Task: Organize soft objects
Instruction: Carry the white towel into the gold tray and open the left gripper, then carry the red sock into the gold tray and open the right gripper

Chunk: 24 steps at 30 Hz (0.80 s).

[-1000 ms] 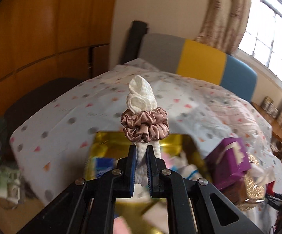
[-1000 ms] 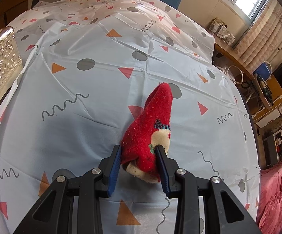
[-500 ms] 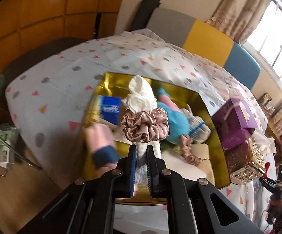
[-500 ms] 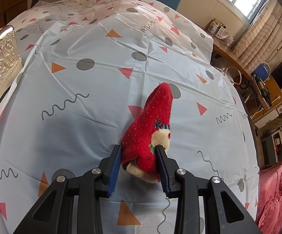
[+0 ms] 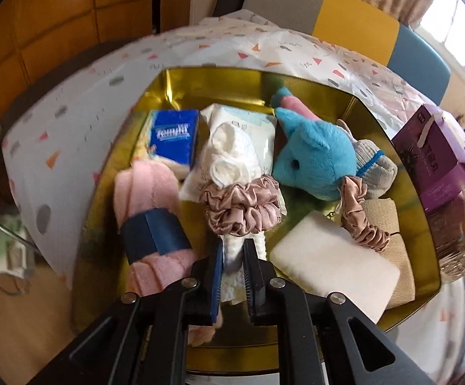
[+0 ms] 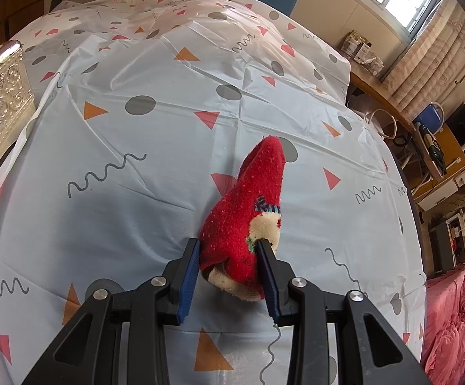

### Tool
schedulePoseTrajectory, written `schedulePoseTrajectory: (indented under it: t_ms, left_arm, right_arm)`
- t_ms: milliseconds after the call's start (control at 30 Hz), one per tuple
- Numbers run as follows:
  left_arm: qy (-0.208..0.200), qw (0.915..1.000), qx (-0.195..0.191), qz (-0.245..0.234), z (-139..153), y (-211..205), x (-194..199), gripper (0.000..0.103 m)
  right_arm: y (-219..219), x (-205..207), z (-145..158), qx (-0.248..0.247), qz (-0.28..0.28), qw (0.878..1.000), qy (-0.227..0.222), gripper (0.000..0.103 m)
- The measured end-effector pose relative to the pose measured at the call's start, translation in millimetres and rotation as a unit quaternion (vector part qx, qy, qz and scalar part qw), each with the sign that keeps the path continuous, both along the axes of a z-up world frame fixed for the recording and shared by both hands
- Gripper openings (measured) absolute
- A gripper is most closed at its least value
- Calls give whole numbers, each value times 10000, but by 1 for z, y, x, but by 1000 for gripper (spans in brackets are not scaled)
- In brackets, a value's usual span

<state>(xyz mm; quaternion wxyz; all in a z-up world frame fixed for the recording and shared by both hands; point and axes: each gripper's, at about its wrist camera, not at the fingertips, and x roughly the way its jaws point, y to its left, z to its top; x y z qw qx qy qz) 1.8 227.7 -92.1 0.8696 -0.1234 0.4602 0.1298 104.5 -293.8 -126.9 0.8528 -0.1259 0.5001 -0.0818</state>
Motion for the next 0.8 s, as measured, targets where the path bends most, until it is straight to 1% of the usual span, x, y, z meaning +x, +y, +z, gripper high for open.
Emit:
schedulePoseTrajectory:
  t_ms: [100,267,433,567,800]
  left_arm:
    - [-113,9994,307,-76,5,-6,-4,16]
    - [-135,9991,393,-119,2,0,-7,16]
    - [-256,9983,508,-136,11,-4,-12,16]
    - [-431,9972,595,-123,21,-6,-17,25]
    - [-741,9942,758,-160,37,-7,-22,29]
  right_arm:
    - [-1,0,0,29,-25,10000,2,36]
    - [-1,1,-1,31,-47,10000,0,36]
    - [-1,1,-1,42,-78,10000,-5,36]
    - [-5,3,0,158,-183,9997,17,36]
    - [-5,8,4,604,-691,9957,159,35]
